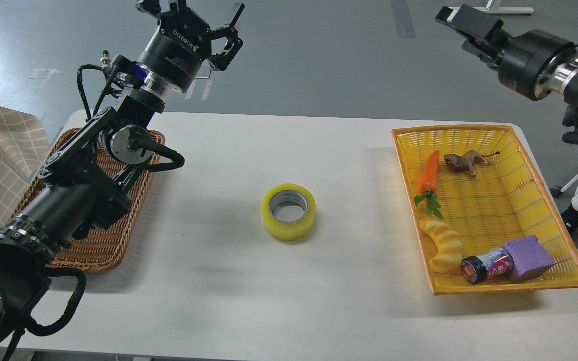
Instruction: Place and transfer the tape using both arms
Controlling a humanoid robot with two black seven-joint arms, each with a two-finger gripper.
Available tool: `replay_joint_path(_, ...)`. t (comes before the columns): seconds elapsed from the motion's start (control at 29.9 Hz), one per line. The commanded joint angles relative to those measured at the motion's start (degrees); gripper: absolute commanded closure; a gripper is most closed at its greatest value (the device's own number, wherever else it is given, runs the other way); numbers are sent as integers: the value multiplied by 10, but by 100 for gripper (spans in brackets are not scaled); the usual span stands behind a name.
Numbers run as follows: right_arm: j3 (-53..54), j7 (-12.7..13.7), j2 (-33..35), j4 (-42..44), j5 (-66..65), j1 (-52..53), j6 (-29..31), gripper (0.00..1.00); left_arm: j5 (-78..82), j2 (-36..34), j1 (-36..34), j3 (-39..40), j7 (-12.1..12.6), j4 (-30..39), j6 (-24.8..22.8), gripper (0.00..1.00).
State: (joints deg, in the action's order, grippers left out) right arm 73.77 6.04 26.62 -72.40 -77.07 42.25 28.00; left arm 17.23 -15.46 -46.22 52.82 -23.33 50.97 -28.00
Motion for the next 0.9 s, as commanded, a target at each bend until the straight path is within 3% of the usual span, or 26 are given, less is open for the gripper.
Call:
replay_joint_path(0.0, 41, -1, -2, 23, 126, -23, 0, 0, 1, -2, 1, 0, 0, 0, 0, 2)
replay_joint_path(0.3, 87, -1, -50, 110, 456, -18, 0, 0, 2, -1, 1, 0, 1, 0, 0, 2)
replay_joint_path(0.67, 114, 11, -201, 140, 516, 37, 0, 0, 3, -13, -3, 0, 4, 1, 0, 2)
replay_joint_path(0.87, 115, 27, -250, 144, 586, 42, 0, 0, 3, -18, -7, 0, 4, 9, 0, 2)
